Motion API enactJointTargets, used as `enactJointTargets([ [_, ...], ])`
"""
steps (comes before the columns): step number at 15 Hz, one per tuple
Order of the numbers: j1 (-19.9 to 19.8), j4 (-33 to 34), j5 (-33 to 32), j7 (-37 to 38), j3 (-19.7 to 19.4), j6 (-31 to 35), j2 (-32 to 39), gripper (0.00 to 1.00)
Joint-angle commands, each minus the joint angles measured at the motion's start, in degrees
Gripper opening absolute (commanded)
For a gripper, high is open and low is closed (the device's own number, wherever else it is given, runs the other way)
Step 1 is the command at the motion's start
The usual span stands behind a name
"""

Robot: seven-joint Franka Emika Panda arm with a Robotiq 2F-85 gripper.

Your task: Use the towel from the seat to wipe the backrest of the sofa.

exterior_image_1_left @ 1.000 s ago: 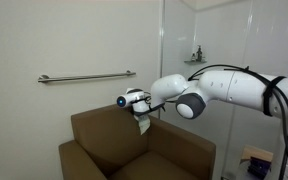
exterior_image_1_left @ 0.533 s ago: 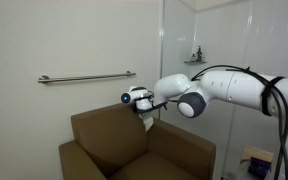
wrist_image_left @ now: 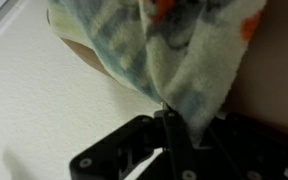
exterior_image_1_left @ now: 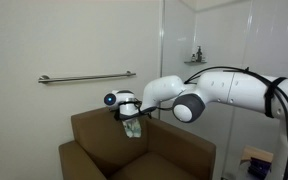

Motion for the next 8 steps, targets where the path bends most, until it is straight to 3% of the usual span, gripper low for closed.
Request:
enactJointTargets([
  [1,4.82,-2.58,4.95,-3.83,2.41,2.42,-0.14,0.06],
  [3,7.63,-2.81,5.87,-2.44,2.45,3.59,-0.31,0.06],
  [8,12.98,-3.86,4.17,1.49,6.92,5.16,-0.46,0.06],
])
